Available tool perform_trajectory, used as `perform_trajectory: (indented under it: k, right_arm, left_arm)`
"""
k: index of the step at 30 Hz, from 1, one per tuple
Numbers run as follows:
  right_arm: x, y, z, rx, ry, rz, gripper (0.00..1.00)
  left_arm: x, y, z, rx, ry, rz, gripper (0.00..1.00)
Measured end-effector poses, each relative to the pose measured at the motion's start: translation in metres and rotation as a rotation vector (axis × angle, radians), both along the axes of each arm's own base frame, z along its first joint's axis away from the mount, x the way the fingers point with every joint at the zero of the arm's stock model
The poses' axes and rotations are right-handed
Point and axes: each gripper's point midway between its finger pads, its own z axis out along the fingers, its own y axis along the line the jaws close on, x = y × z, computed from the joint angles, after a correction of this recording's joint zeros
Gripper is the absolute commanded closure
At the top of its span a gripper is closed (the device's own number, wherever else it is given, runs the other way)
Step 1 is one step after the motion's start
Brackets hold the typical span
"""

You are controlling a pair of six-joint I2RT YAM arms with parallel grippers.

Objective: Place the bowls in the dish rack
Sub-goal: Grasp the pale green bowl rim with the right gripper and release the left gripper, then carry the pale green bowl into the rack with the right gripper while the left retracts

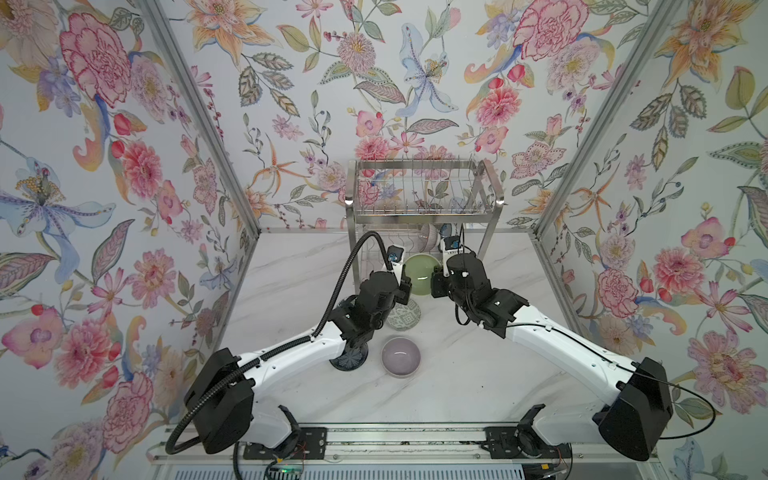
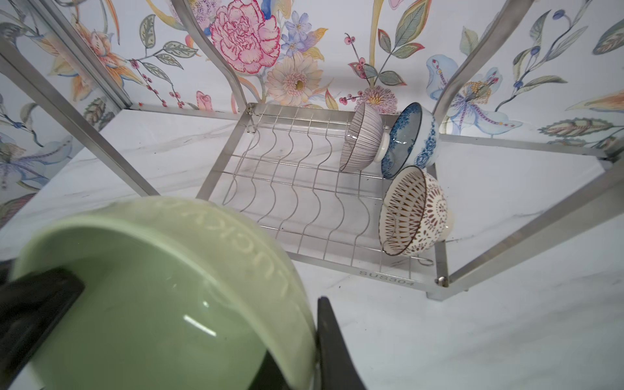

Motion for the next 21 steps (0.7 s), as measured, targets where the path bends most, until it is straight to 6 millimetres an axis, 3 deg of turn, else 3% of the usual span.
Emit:
perform_trajectory:
  k: [1, 2, 11, 16, 21]
  right_arm:
    - [-0.001, -0.001, -0.001, -0.023, -0.001, 0.011, 1.00]
    - [-0.003, -0.001, -0.001, -0.047, -0.001, 0.028, 1.00]
    - [0.000, -0.006, 0.028, -0.404, -0.112, 0.101, 1.00]
    - [0.010, -0.014, 0.015, -0.692, -0.120, 0.109, 1.00]
    - [0.028, -0.017, -0.006, -0.930, -0.089, 0.099, 1.00]
  left_arm:
    - [0.001, 0.001, 0.002, -0.005, -0.001, -0.005, 0.04]
    - [0.003, 0.004, 0.004, -0.009, 0.000, -0.006, 0.01]
    - [-0.002, 0.060, 0.039, 0.033, -0.032, 0.048, 0.01]
    - [-0.010, 0.112, 0.055, 0.055, -0.054, 0.156, 0.01]
    - [-0.022, 0.155, 0.054, 0.076, -0.053, 0.243, 0.00]
